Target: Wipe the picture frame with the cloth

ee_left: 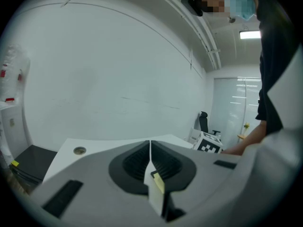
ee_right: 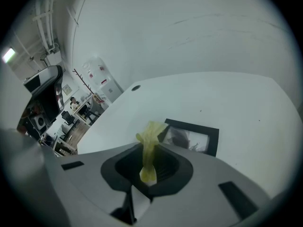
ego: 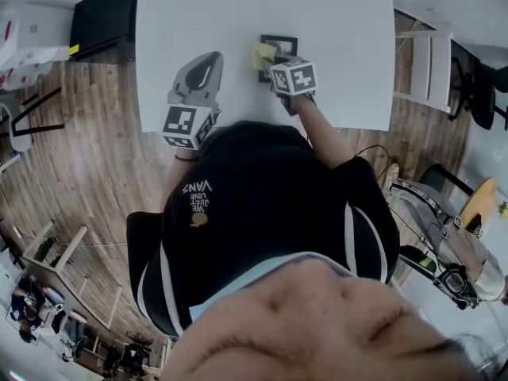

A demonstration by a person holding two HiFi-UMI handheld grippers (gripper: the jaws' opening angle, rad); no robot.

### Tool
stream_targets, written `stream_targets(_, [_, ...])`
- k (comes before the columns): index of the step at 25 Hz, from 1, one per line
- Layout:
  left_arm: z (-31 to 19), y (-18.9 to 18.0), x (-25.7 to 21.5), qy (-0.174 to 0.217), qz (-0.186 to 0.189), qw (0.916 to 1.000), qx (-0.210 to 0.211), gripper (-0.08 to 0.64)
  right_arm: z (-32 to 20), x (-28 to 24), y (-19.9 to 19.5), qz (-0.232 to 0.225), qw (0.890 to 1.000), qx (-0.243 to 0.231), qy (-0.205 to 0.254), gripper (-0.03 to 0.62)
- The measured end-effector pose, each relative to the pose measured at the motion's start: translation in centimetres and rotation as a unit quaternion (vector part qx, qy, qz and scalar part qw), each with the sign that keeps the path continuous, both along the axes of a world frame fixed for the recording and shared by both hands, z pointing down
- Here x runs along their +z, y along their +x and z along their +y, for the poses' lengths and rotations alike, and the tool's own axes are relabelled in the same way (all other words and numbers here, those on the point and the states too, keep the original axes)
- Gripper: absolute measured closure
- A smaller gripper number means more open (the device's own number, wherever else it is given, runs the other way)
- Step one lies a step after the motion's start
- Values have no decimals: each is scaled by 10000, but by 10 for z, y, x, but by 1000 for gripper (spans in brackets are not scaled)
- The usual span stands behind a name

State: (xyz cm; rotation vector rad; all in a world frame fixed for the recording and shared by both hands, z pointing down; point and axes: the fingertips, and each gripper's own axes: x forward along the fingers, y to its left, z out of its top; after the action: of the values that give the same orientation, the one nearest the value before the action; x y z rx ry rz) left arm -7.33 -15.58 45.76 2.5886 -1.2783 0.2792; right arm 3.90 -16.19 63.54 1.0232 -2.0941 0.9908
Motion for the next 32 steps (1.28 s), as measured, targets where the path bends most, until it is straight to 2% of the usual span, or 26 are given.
stream_targets(12, [-4, 10, 3, -28, 20, 9998, 199, 541, 2, 9, 27, 172, 9994, 246, -173, 546])
stream_targets(32, [-6, 48, 3, -18, 44, 9976, 697, 541, 17, 11, 96, 359, 9948, 918, -273, 546])
